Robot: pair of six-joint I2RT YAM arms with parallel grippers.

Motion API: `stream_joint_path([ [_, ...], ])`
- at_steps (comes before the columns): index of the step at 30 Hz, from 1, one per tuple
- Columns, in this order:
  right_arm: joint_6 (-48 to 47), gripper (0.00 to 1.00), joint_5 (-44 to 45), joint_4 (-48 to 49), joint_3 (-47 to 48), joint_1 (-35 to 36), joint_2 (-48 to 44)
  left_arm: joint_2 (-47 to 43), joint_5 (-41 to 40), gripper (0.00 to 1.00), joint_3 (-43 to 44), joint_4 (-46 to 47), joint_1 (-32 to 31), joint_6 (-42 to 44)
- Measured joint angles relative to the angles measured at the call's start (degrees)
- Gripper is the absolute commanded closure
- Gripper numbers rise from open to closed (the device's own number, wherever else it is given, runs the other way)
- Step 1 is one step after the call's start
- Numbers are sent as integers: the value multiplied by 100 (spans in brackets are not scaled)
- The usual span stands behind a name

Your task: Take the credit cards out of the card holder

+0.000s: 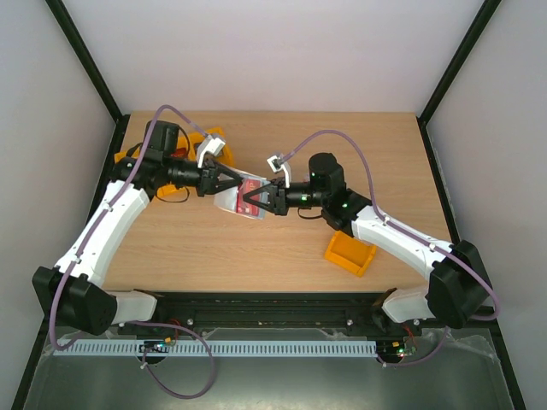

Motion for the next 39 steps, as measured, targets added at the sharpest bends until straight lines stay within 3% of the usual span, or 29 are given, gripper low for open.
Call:
stream_joint_path([
  [1,13,98,-7,4,0,-2,0,0,-2,97,0,-7,-11,22],
  [4,63,97,-13,2,-2,-17,2,-2,59,98,4,-33,-24,125],
  [8,44,78,-17,4,-2,-37,9,-7,79,98,42,-39,-17,173],
  [13,-131,72,17,92,-61,-94,-9,-4,142,98,46,-50,164,142],
  [19,-175,87,9,326,-332,-262,-83,-4,216,98,-11,-186,291,188],
  [26,-264,86,-94,273,-511,-525,-114,-2,48,98,-11,-503,387,540],
  [30,-326,97,-116,138,-551,-708,-114,-4,-153,98,-33,-595,444,691],
  [36,-457,98,125,-197,-542,-715,-35,-4,-494,98,-85,-723,570,890],
  [39,-472,98,444,-560,-439,-752,428,-4,-876,98,-61,-793,811,1040],
])
